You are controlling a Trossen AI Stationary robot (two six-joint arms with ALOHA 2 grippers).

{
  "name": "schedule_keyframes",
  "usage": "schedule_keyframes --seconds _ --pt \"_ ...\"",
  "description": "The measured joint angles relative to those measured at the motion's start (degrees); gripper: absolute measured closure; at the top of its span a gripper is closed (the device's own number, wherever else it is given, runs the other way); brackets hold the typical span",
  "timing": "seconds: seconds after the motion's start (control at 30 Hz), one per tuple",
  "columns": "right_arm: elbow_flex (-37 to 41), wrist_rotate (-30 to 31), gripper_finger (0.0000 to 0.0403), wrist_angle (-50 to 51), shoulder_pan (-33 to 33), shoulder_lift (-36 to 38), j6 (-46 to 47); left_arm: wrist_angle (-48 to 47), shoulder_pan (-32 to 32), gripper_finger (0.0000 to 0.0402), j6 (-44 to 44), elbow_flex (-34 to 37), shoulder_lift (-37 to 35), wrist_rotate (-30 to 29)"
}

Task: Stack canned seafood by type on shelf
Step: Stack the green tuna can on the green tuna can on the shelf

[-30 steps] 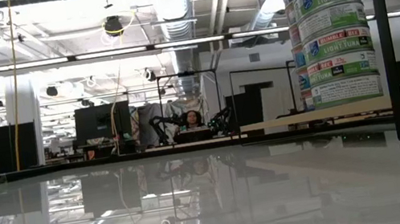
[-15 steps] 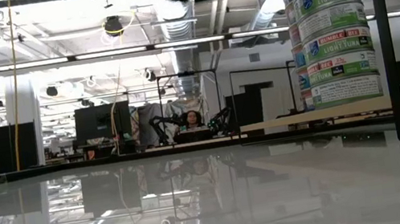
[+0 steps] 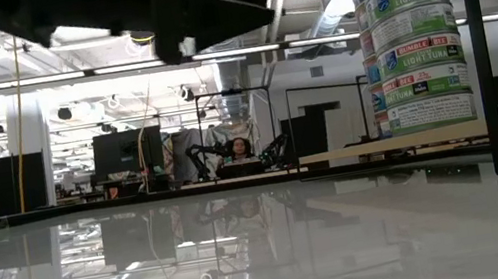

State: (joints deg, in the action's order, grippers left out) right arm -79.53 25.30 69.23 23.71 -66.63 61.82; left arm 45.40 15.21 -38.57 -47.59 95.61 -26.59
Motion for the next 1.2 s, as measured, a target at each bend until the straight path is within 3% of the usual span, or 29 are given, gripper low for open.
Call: schedule_keyframes --seconds 0.33,0.47,0.6,0.97,1.2 --pt "6.1 3.9 0.0235 -8.6 3.1 5.6 4.6 5.8 1.2 0.0174 0.7 4.9 -2.9 1.4" --pt "7.8 6.3 0.0235 -9.2 3.0 7.4 4.4 8.2 0.4 0.0174 2.1 5.0 -2.9 6.2" --pt "12.4 7.0 0.0234 -14.4 2.7 10.3 4.1 9.2 -1.1 0.0174 3.2 5.0 -2.9 11.3" --pt "26.1 10.0 0.0233 -25.3 5.0 19.6 4.9 8.5 -4.4 0.0174 3.7 5.0 -2.9 11.4" --pt "32.9 10.8 0.0232 -27.2 5.4 29.1 4.6 8.0 -6.1 0.0174 6.8 5.0 -2.8 15.2"
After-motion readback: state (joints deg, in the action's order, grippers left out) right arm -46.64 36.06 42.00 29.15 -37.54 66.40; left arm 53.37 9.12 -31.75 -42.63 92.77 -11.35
